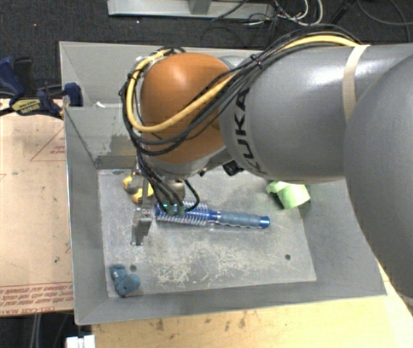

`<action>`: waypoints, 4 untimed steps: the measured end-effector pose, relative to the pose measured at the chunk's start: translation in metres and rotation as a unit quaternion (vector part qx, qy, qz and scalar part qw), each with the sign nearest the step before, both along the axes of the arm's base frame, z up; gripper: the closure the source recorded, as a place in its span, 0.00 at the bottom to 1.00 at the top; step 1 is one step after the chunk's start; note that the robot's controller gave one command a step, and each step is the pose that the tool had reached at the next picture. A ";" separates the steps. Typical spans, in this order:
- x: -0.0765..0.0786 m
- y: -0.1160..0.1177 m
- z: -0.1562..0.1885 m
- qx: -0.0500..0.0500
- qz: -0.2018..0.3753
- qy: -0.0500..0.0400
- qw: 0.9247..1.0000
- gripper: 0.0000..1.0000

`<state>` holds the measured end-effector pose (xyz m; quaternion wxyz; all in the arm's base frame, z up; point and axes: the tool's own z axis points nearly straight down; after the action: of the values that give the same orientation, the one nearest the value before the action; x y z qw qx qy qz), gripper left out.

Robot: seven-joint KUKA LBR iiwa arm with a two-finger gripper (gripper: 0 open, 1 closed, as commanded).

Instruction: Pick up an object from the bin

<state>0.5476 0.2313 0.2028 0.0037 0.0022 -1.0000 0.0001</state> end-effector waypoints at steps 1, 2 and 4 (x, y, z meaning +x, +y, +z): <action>0.038 -0.099 -0.057 -0.002 -0.069 -0.002 0.998 0.00; 0.074 -0.092 -0.127 0.003 -0.271 -0.006 0.963 0.00; 0.056 -0.104 0.068 0.002 -0.267 -0.008 0.964 1.00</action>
Offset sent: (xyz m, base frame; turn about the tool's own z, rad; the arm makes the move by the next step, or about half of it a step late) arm 0.0375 -0.0943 -0.0543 0.1297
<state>0.6035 0.1271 0.2709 -0.0040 -0.2651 -0.9642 -0.0023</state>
